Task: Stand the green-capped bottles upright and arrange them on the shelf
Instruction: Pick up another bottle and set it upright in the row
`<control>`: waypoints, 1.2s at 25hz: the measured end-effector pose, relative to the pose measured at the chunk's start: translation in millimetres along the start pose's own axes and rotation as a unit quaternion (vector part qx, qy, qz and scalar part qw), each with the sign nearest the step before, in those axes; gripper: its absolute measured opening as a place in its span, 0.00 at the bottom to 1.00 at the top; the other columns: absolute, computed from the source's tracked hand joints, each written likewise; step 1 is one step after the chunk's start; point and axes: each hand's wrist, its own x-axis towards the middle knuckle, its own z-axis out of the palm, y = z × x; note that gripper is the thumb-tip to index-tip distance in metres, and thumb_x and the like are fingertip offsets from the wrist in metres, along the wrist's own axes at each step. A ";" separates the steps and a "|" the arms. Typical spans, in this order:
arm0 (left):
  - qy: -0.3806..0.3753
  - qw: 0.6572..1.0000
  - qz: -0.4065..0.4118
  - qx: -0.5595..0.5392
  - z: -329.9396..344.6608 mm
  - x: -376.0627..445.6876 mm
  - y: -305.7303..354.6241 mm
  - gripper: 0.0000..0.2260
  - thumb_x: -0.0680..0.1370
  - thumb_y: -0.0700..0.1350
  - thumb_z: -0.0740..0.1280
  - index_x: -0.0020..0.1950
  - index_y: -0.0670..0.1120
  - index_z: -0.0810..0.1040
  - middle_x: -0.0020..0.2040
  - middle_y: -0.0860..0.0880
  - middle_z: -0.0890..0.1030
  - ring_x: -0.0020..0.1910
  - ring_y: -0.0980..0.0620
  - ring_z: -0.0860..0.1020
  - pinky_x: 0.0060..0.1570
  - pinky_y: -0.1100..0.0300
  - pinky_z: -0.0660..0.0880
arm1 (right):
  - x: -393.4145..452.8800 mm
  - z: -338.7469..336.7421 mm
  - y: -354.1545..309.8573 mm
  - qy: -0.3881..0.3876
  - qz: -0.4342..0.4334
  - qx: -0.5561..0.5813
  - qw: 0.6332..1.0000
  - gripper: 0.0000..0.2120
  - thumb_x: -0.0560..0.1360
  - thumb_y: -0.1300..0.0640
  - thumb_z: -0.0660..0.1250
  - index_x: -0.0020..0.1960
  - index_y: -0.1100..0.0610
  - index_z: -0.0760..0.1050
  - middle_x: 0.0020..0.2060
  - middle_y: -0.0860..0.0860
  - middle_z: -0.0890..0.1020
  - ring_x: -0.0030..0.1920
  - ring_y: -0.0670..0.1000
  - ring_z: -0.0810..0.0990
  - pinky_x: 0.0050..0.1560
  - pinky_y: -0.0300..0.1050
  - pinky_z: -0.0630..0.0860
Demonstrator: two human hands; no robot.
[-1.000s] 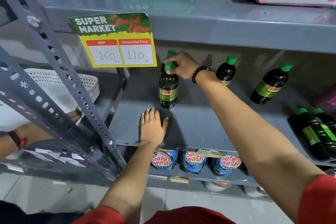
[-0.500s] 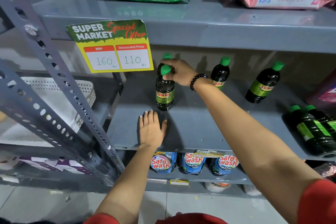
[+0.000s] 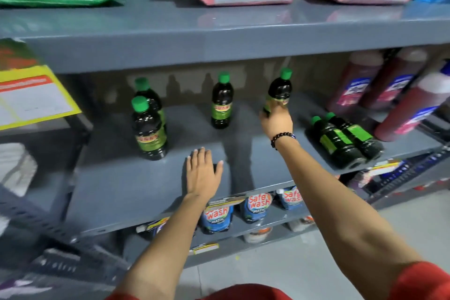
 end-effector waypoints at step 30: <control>0.043 0.995 -0.090 0.023 -4.8 -4.9 3.0 0.24 0.74 0.53 0.55 0.57 0.35 0.74 0.58 0.34 0.78 0.61 0.36 0.73 0.60 0.40 0.69 | 12.3 -3.9 -44.9 -0.188 -0.017 0.116 0.975 0.30 0.57 0.55 0.79 0.56 0.61 0.76 0.55 0.56 0.82 0.54 0.54 0.81 0.47 0.42 0.76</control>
